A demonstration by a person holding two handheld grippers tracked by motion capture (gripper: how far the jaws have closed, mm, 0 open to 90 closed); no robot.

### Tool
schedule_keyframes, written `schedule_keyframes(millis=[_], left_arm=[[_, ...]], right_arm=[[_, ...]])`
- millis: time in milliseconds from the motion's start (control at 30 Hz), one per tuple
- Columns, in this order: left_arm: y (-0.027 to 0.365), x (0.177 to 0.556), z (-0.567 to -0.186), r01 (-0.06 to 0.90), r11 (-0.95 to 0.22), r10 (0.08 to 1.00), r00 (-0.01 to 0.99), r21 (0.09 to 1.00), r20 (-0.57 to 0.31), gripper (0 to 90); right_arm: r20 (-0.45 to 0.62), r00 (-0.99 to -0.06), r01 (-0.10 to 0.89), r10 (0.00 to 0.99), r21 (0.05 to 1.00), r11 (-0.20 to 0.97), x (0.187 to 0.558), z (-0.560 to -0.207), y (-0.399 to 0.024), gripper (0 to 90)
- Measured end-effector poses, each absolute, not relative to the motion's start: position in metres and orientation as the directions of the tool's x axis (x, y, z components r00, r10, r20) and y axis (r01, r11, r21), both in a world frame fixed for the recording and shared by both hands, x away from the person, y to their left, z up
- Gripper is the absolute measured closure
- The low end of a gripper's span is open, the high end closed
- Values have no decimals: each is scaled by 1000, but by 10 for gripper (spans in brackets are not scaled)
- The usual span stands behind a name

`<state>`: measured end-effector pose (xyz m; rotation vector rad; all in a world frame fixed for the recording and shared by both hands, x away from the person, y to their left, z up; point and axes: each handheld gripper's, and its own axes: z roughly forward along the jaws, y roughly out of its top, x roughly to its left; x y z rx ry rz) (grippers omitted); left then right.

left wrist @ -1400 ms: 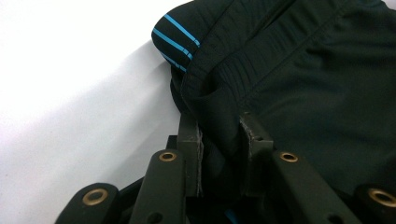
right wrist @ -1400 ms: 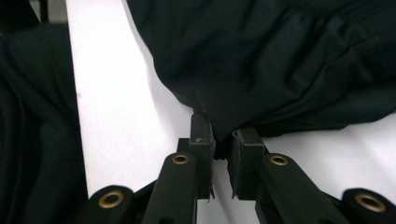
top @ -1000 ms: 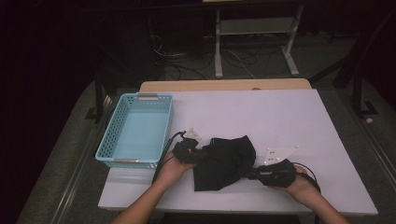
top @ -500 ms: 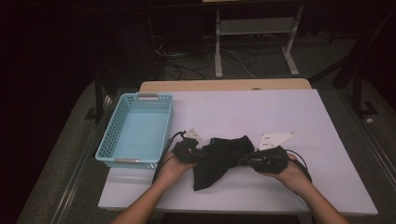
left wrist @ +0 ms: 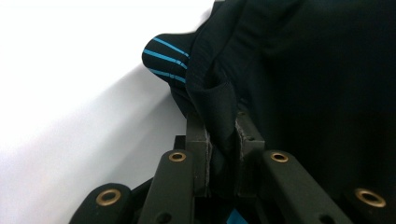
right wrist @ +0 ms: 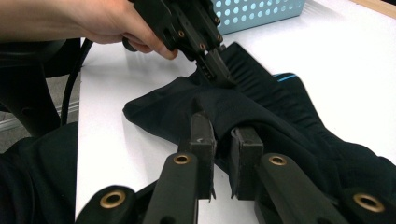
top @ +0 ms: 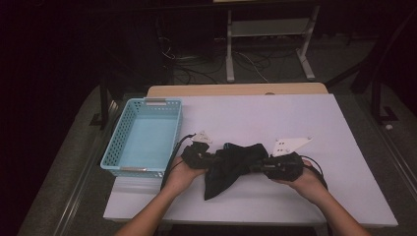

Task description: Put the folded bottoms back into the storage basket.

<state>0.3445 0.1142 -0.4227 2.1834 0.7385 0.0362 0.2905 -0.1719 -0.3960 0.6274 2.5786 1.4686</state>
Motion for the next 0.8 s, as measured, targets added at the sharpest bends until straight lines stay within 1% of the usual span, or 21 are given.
schedule_keyframes(millis=[100,267,800], left_arm=[[112,344,-414,476,-486,493,842,733,-220,798],[107,343,-398,433,-492,452,868,755,-204,799],[90,359,-365,369,-514,387,906,774,-175,799]], right_arm=[[109,-909,296,402,847,442,290,-395,-172,807],[118,-906,300,406,856,420,291,-391,-177,807],[101,-897,280,430,882,378,297,-372,-188,808]])
